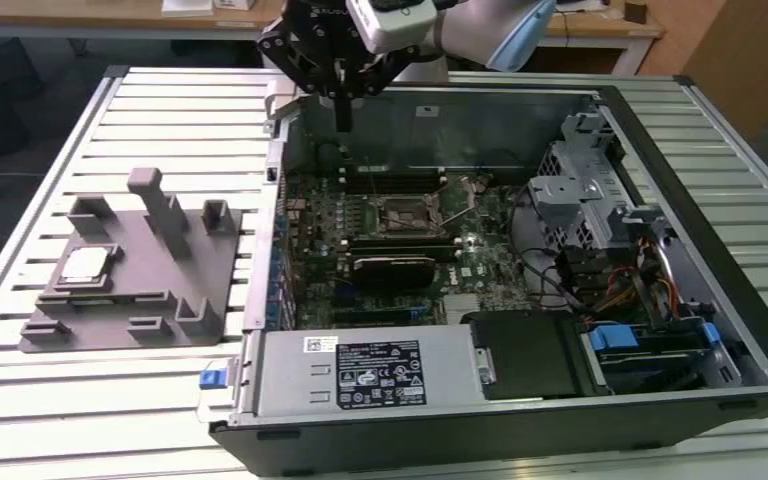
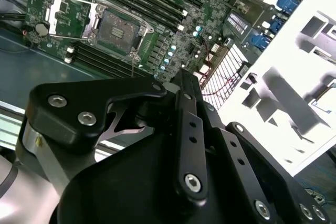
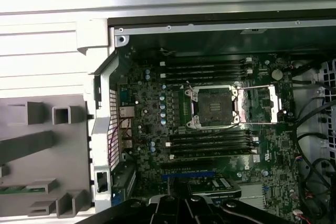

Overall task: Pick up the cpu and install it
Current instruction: 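Reach for the cpu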

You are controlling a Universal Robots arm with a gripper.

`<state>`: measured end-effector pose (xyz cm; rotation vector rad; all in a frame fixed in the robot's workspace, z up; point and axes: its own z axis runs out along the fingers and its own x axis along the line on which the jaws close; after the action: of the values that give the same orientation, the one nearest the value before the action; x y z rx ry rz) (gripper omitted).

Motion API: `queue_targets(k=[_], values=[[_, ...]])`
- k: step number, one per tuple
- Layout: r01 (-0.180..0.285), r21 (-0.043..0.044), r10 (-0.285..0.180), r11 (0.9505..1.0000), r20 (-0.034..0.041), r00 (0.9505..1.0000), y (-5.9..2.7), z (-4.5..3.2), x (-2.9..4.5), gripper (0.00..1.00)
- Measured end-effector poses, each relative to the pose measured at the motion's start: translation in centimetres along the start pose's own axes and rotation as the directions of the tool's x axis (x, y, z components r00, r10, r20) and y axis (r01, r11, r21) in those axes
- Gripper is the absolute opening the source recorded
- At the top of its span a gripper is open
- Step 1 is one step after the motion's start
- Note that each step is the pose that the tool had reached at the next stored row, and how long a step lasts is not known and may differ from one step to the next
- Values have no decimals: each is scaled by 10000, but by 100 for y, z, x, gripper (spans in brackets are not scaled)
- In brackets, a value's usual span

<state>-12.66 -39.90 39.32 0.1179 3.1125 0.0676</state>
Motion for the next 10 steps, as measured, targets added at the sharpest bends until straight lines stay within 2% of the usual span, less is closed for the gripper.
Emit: queue_targets(k=[10], values=[[0, 0, 0, 10000, 0, 10000, -5, 4, 67, 11]])
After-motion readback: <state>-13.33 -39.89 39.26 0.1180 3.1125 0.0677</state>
